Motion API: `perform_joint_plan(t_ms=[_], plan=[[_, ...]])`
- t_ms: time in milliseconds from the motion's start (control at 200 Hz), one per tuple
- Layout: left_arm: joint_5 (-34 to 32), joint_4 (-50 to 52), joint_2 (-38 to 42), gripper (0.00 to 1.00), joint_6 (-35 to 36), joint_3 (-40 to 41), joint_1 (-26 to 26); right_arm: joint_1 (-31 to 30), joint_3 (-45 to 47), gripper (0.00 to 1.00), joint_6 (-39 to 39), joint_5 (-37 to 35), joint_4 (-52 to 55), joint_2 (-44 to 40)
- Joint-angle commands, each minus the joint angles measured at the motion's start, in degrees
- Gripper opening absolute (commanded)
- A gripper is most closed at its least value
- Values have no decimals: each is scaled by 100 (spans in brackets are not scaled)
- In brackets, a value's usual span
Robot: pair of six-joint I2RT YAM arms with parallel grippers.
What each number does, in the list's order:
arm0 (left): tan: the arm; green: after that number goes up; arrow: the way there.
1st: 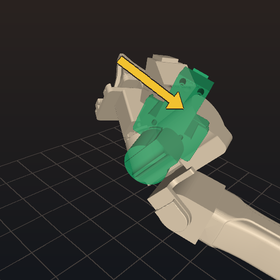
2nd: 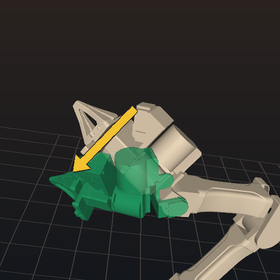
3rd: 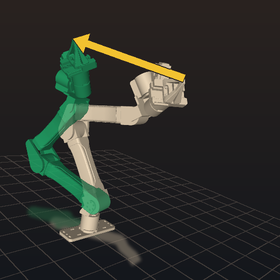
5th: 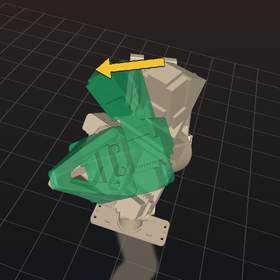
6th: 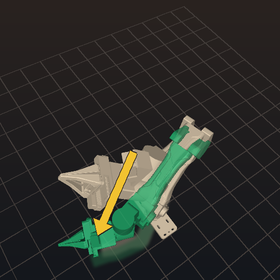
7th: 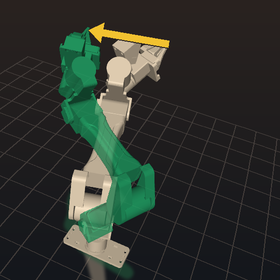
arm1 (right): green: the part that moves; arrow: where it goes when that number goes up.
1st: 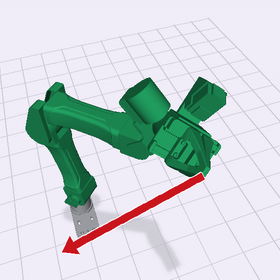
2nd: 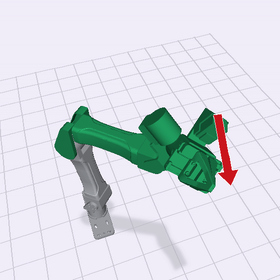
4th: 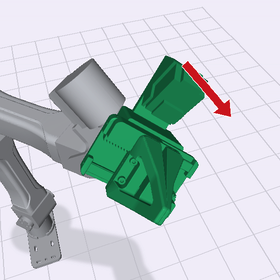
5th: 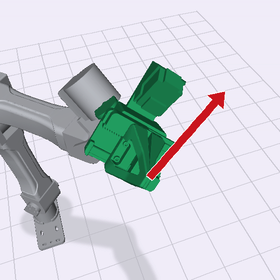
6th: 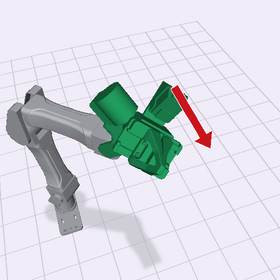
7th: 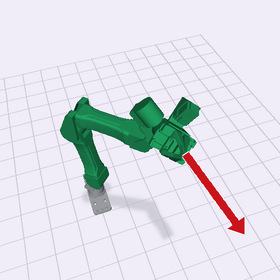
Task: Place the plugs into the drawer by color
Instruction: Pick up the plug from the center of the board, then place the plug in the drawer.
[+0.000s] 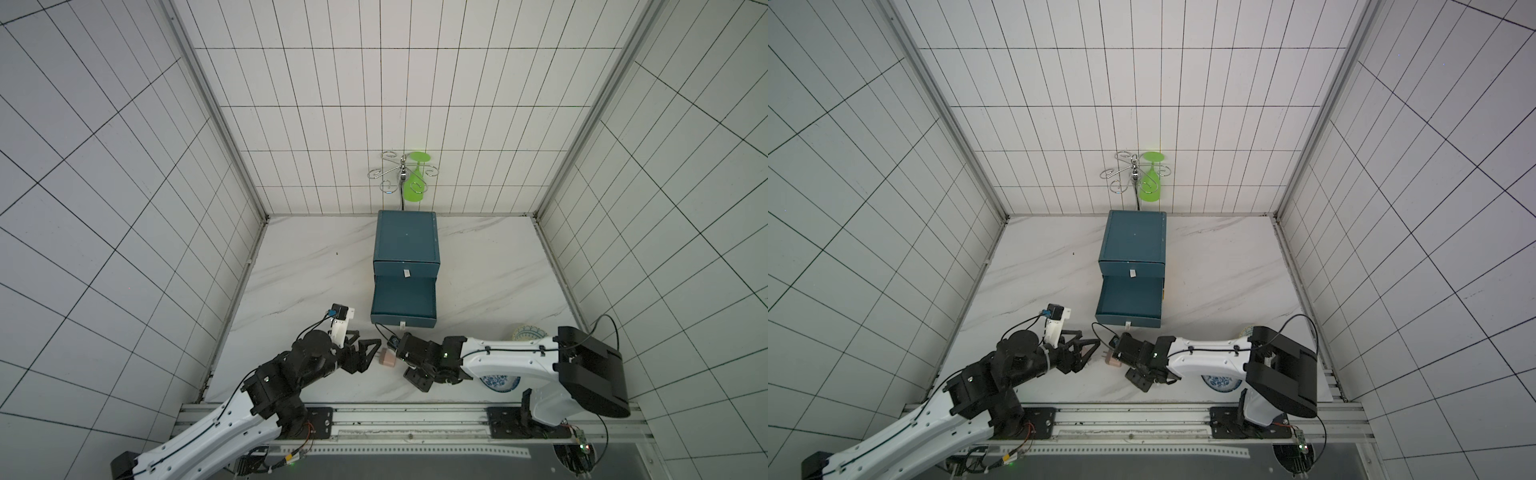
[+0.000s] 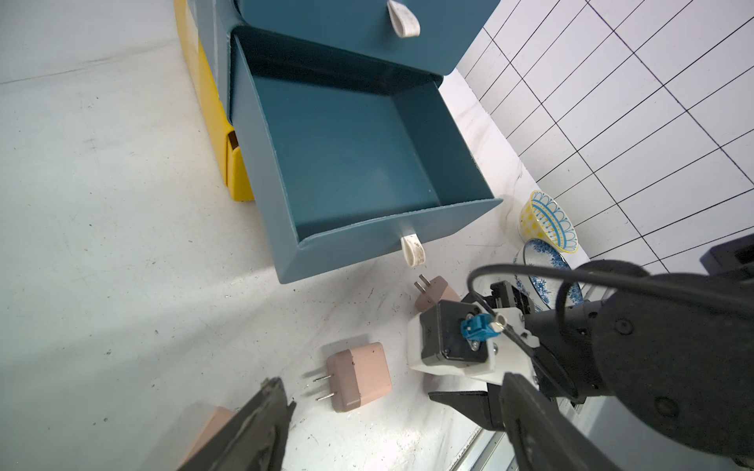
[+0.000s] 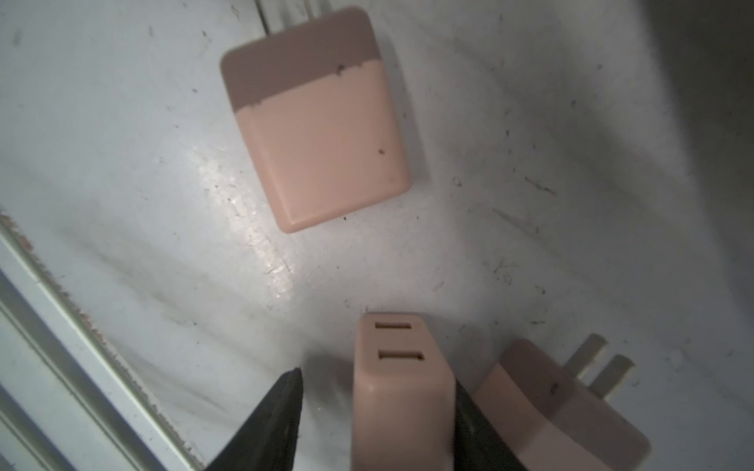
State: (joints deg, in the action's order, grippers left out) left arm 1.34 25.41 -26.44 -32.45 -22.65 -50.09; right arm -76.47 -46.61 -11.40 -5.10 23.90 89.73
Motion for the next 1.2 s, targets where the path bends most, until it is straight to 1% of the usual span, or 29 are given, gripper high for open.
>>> perform_joint_plan(t_ms=[0,55,155,250,285,360,425,505,555,610,670,705,805,909,1014,1194], plan=[[137,-156,-13,83,110,-30,23,-12,-164,42,-131,-195,155,-16],[140,-149,6,83,99,-25,31,-69,-188,34,-148,-131,149,-170],[52,-127,85,83,85,-11,24,-103,-278,26,-219,106,252,-655],[-176,-48,129,83,-16,-26,25,-28,-319,22,-348,331,303,-1290],[-331,-28,151,83,-127,-23,25,85,-378,21,-413,484,379,-1509],[-656,64,158,83,-359,-92,43,458,-554,20,-556,1066,446,-1932],[-684,137,133,83,-563,-187,64,789,-794,19,-664,1533,483,-2182],[-668,124,25,83,-690,-336,86,1154,-1253,19,-719,1694,716,-2243],[-695,41,-69,82,-662,-412,112,1428,-1512,19,-837,1714,803,-2144],[-728,-158,-213,80,-589,-423,166,1765,-1714,19,-1017,1947,764,-1927],[-556,-421,-445,75,-553,-402,283,1980,-1965,19,-1126,2091,713,-1583],[-358,-547,-604,72,-543,-422,381,2013,-2130,19,-1165,2027,715,-1370],[108,-844,-1045,72,-496,-498,692,1997,-2614,22,-1163,1540,938,-784],[227,-859,-1405,72,-465,-583,856,1998,-2949,22,-1119,1152,1118,-264],[208,-1019,-1708,73,-350,-550,890,1997,-3217,23,-1059,1143,1121,209],[485,-1279,-2192,73,-283,-544,912,2005,-3728,25,-971,1187,1203,1017]])
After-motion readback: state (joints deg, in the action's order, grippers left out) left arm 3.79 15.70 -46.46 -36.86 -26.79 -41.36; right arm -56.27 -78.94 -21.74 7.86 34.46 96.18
